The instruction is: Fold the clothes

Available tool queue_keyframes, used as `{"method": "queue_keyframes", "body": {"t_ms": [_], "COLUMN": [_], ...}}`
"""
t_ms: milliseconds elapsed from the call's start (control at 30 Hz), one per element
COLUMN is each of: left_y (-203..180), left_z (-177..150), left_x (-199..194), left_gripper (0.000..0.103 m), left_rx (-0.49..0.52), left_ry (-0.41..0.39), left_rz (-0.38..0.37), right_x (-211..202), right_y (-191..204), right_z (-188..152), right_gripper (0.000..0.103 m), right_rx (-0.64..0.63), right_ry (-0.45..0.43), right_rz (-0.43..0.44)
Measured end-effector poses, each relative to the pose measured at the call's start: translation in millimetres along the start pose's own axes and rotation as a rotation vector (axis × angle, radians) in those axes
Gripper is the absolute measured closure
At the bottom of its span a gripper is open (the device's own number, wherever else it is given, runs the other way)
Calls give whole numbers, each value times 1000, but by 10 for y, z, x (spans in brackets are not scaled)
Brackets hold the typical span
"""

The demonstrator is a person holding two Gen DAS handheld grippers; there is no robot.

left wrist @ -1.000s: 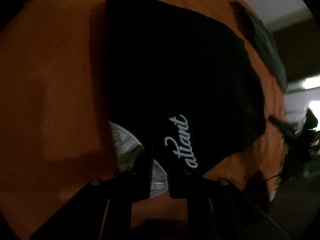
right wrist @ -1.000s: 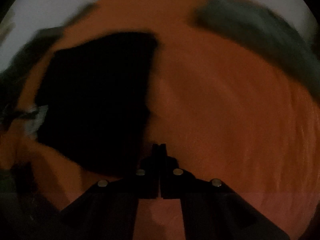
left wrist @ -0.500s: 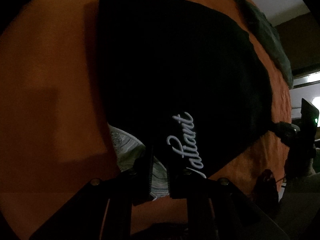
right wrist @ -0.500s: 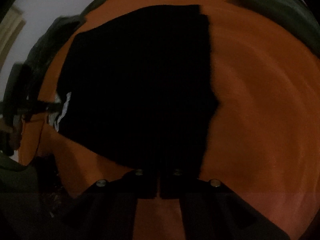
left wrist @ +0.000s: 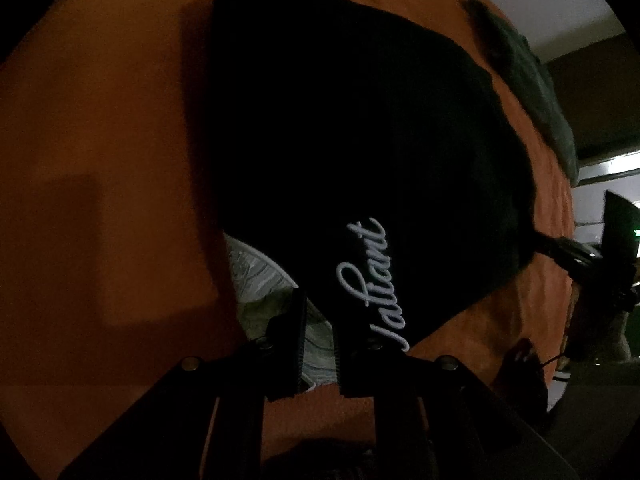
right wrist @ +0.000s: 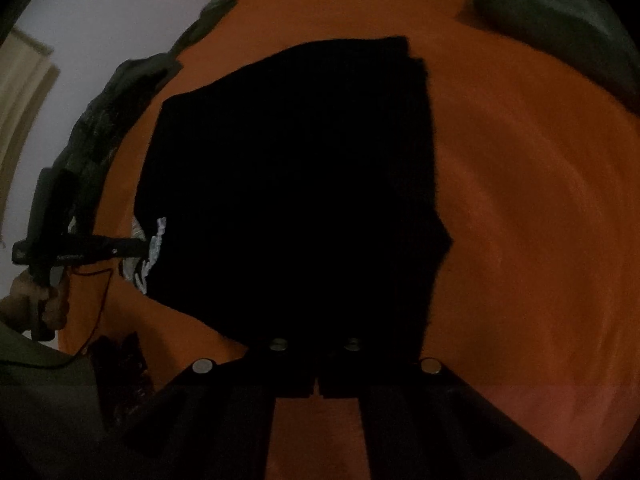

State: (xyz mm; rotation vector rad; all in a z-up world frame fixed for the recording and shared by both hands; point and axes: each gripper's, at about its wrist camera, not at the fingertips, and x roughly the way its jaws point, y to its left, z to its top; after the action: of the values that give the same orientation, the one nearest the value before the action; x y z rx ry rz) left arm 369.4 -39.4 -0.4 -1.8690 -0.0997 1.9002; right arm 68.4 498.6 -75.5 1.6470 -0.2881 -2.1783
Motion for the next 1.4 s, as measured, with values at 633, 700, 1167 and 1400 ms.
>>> {"method": "queue_keyframes", "body": {"t_ms": [633, 700, 1167, 1400], "left_y": [-364, -267, -311, -302], "left_z": [-67, -252, -734, -853], "left_x": [-509, -731, -118, -49], "left_gripper": [51, 51, 51, 51], "left_rx": [-234, -337, -598, -673], "left_ry": [-180, -262, -215, -234], "left_rz": [58, 16, -212, -210], "right_x": [-837, -878, -302, -13], "right_y": [1007, 1016, 1173, 1231], "right_z": [138, -53, -483, -629], "right_gripper": [103, 103, 103, 103], "right_rx": [35, 89, 232, 272], "right_ry": [-305, -355, -314, -239], "right_rz": [-180, -172, -95, -102]}}
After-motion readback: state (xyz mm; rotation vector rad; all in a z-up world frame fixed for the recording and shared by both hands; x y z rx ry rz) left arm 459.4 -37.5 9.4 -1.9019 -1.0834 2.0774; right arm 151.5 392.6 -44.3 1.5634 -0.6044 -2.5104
